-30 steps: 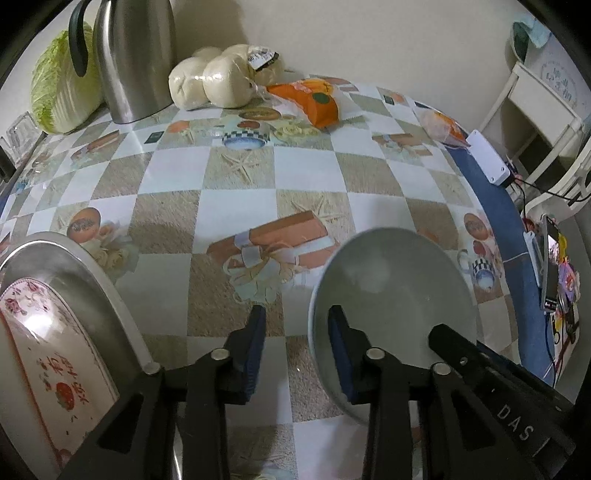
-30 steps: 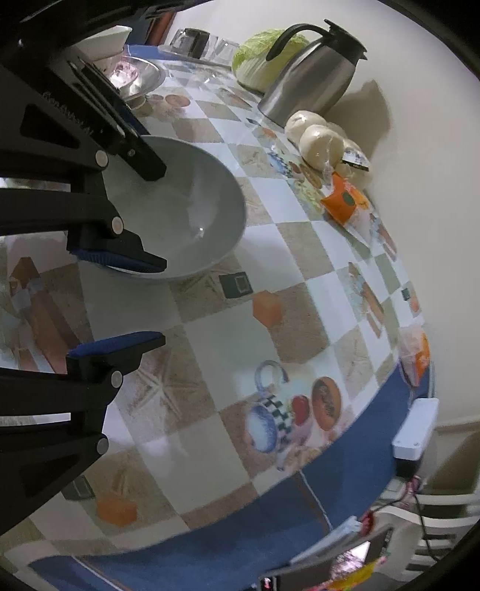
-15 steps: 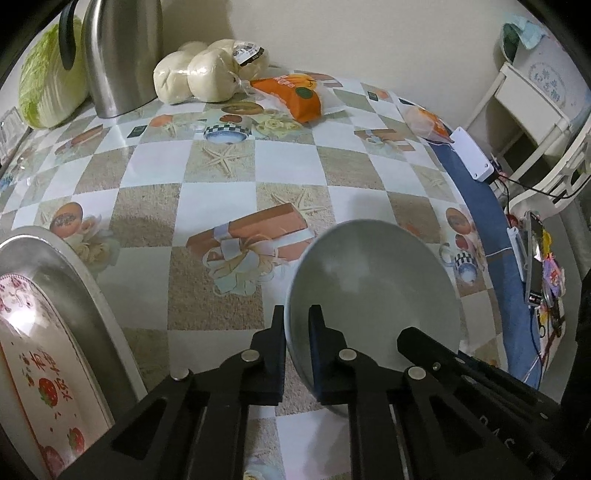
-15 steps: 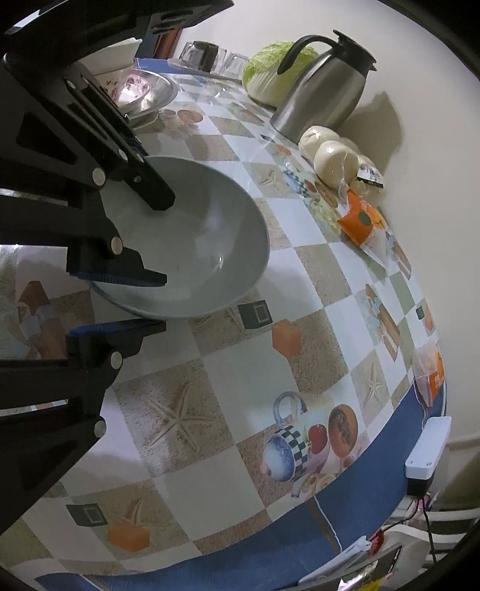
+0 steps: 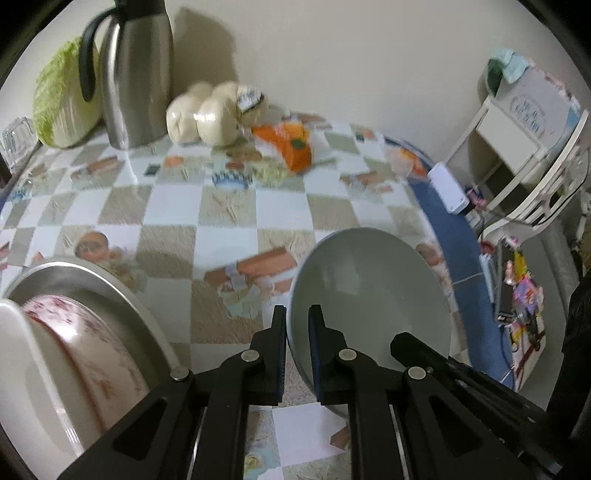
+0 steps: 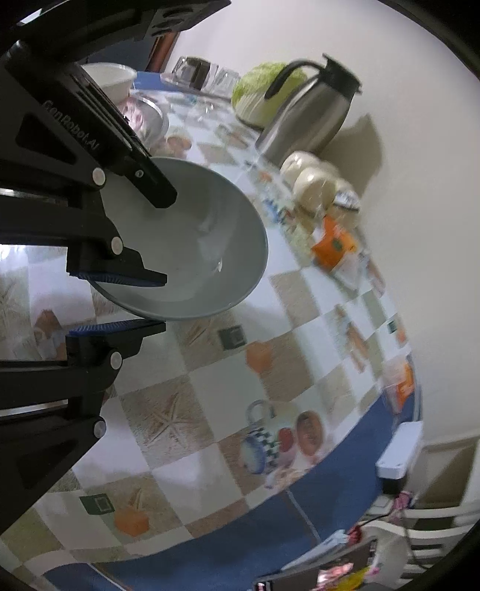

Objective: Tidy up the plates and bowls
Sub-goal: 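Lift the plain white bowl with both tools over the steel basin, then lower the plain white bowl into the MAX bowl with both tools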

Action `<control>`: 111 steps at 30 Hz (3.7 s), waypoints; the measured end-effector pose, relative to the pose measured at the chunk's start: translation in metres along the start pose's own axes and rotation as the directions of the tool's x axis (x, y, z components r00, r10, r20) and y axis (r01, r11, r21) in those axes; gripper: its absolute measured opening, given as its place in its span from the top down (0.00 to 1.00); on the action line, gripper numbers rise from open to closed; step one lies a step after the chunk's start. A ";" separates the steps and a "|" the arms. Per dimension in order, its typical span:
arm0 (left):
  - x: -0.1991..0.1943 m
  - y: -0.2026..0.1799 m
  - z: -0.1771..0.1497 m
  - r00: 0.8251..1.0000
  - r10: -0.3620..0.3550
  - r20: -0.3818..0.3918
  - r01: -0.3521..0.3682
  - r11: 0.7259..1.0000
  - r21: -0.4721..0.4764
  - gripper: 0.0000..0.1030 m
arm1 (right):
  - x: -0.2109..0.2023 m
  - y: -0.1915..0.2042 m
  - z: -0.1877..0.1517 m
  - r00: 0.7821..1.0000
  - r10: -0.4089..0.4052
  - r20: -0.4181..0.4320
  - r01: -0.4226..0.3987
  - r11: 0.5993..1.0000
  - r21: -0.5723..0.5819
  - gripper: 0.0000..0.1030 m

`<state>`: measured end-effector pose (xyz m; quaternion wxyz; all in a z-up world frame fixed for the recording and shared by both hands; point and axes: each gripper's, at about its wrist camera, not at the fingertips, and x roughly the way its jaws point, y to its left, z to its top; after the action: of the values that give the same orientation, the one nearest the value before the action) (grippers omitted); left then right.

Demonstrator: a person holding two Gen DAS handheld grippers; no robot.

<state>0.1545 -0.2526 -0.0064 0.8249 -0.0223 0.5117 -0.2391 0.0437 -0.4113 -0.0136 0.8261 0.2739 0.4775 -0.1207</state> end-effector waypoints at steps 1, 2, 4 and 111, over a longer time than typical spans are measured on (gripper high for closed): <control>-0.006 0.000 0.002 1.000 -0.002 0.011 0.002 1.000 0.000 0.89 | -0.006 0.004 0.001 1.000 0.005 0.013 -0.005 1.000 -0.006 0.81; -0.014 0.001 0.004 1.000 -0.006 0.024 0.006 1.000 -0.001 0.89 | -0.012 0.008 0.001 1.000 0.011 0.025 -0.011 1.000 -0.010 0.81; -0.026 0.002 0.006 0.999 -0.007 0.046 0.007 1.000 0.001 0.89 | -0.020 0.015 0.001 0.999 0.018 0.043 -0.017 1.000 -0.017 0.81; -0.151 0.193 -0.032 0.988 0.070 0.140 -0.014 0.931 -0.365 0.74 | -0.037 0.196 -0.072 0.995 0.099 0.015 -0.088 0.931 -0.355 0.62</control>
<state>0.1441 -0.0125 0.0497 0.8479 -0.1812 0.4836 -0.1202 0.0633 -0.2123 0.0554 0.8744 0.1413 0.4642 0.0021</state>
